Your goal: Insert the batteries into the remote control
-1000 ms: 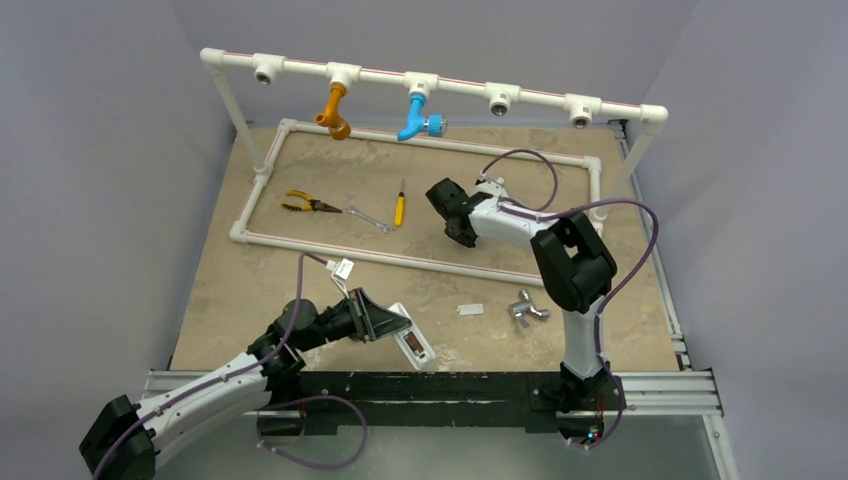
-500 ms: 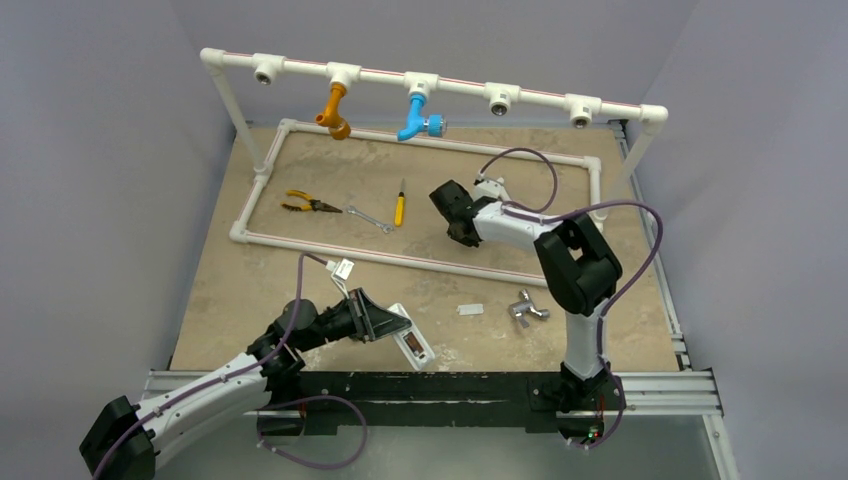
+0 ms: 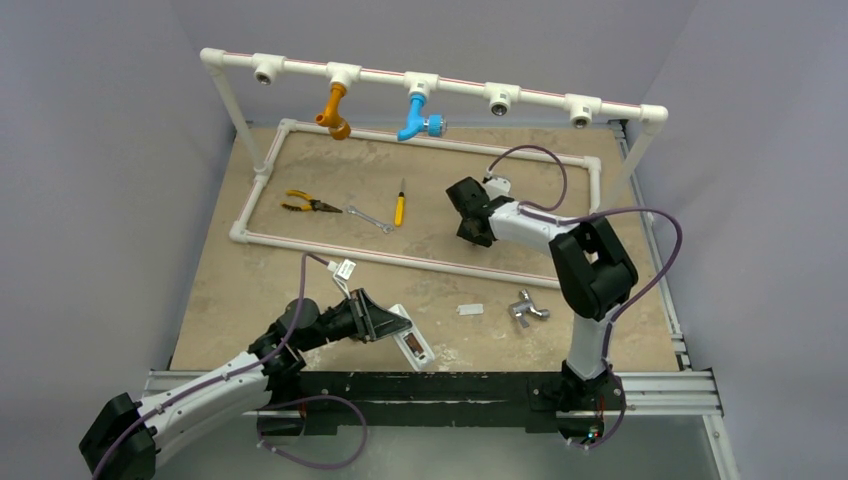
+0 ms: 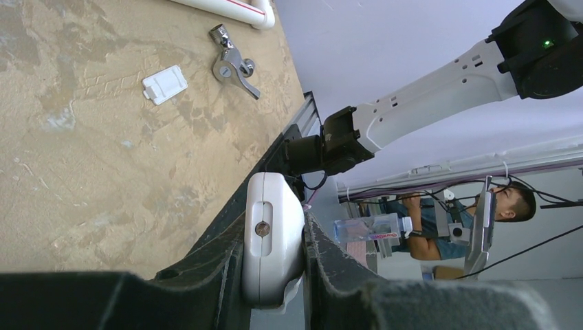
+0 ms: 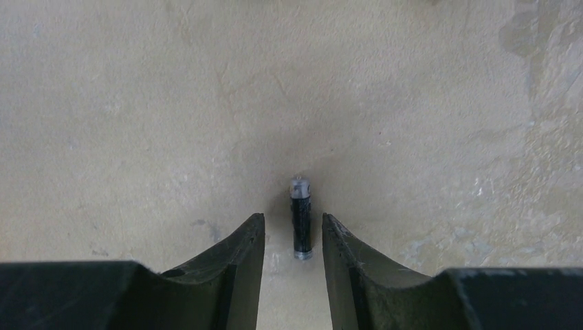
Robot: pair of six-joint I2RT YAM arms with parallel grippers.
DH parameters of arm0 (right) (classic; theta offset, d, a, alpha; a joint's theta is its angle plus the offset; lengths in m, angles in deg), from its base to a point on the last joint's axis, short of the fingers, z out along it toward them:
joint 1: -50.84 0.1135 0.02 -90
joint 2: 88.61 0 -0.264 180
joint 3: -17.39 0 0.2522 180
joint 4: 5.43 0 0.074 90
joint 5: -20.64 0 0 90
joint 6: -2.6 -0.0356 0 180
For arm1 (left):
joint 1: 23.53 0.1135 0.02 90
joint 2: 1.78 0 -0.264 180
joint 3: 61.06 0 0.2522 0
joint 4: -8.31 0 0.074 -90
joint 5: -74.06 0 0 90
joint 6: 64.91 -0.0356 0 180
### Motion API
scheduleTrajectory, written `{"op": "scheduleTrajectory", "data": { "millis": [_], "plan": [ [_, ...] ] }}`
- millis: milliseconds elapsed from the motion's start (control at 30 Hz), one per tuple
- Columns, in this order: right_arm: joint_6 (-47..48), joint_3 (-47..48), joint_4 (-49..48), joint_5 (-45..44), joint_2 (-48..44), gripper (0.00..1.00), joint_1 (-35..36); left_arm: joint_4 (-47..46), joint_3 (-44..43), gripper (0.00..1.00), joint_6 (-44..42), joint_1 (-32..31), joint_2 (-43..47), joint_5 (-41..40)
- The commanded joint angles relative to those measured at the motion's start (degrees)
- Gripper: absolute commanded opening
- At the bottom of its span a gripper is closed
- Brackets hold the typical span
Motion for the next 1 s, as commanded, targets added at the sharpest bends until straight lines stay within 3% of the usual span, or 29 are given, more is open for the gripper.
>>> {"op": "scheduleTrajectory", "data": {
  "millis": [0,667,967],
  "plan": [
    [2.23,2.85,-0.47,1.93,0.90,0.35,-1.80,-2.90,-1.80,0.00,-0.82,-0.16,0.28,0.33],
    [6.65,0.54,-0.45,6.81,1.94,0.18,-2.96,-3.25,-2.42,0.00,-0.90,-0.15,-0.73,0.57],
    [9.59,-4.45,-2.15,9.40,-0.06,0.00,-2.95,-3.19,-2.44,0.00,-0.67,-0.08,-0.47,0.76]
  ]
}}
